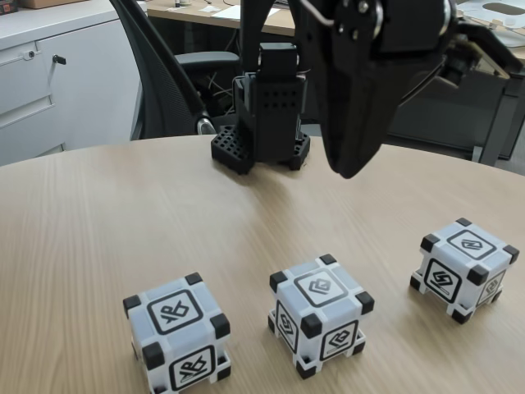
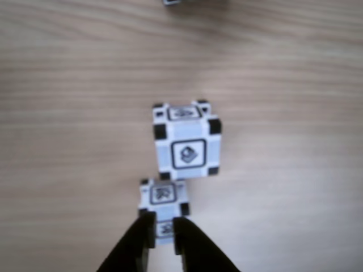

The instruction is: Stack cubes from left to right.

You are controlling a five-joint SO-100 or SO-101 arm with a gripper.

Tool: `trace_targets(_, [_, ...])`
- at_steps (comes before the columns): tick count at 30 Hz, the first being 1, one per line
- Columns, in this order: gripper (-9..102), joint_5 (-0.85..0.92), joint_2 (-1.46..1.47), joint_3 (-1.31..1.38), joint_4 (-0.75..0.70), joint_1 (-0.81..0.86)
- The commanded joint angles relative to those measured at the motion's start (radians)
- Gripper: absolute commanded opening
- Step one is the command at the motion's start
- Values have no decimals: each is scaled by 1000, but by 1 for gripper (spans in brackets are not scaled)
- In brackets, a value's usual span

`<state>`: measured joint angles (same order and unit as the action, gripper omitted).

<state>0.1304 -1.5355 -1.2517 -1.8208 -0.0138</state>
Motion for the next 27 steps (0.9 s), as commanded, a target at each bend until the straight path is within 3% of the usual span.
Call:
trace_targets(1, [0,80,-54,25,-15,32])
trace_targets(27, [0,107,-54,9,-15,15])
